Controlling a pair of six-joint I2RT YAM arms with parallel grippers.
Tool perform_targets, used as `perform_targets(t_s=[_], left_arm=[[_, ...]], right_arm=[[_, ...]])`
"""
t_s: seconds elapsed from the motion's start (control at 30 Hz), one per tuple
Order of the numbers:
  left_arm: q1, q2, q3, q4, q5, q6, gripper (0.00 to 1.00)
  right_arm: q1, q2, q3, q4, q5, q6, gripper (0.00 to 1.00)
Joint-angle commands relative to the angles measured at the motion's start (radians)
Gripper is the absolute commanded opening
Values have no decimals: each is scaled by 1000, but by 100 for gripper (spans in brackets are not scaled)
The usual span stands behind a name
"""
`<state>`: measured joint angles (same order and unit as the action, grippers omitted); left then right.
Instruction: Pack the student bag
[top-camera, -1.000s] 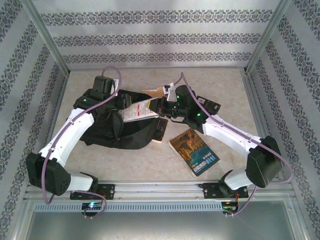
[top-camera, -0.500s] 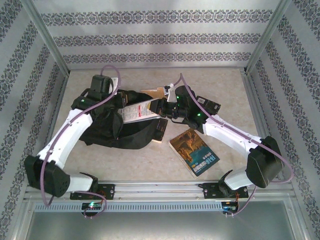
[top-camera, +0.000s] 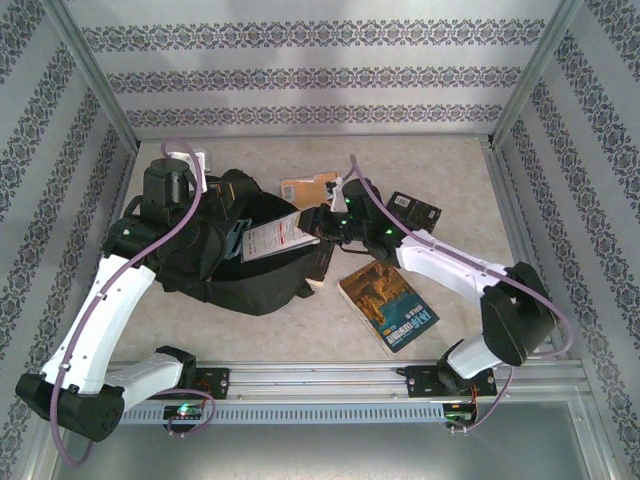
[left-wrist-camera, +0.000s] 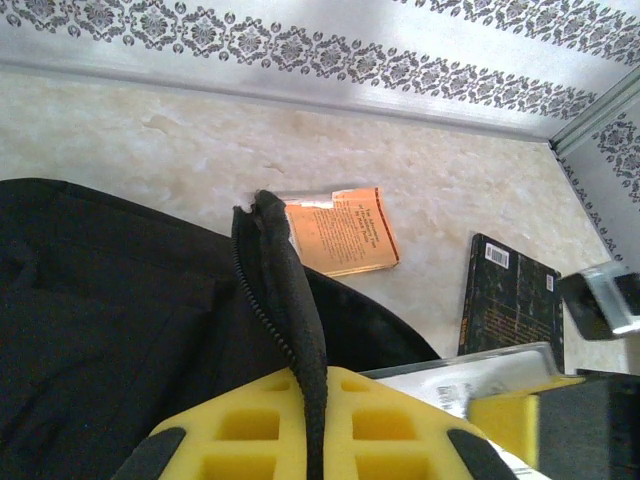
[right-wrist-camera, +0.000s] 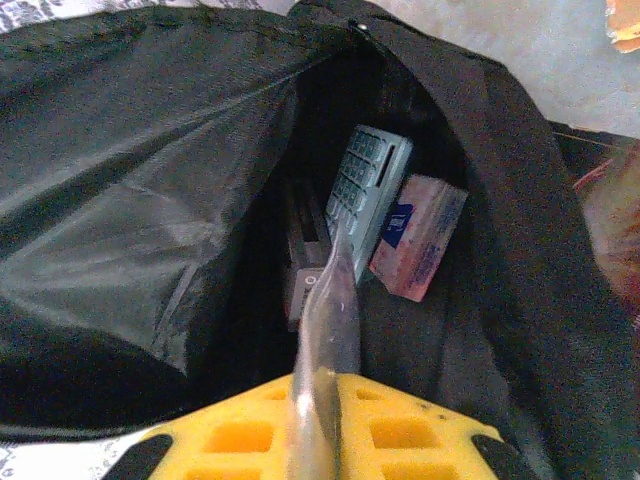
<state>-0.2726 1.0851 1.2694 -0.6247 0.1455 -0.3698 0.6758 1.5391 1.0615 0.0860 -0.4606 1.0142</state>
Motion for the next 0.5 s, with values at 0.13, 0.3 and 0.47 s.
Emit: perform_targets(t_s=[0.13, 0.3, 0.47], left_arm=[[9, -16, -27, 128, 24, -54, 0], [8, -15, -43, 164, 33, -67, 0], [9, -16, -48, 190, 4, -69, 0]], right_arm=[[56, 134, 136, 132, 33, 156, 16], [94, 279, 174, 264, 101, 275, 18], [138, 440, 222, 441, 201, 335, 26]])
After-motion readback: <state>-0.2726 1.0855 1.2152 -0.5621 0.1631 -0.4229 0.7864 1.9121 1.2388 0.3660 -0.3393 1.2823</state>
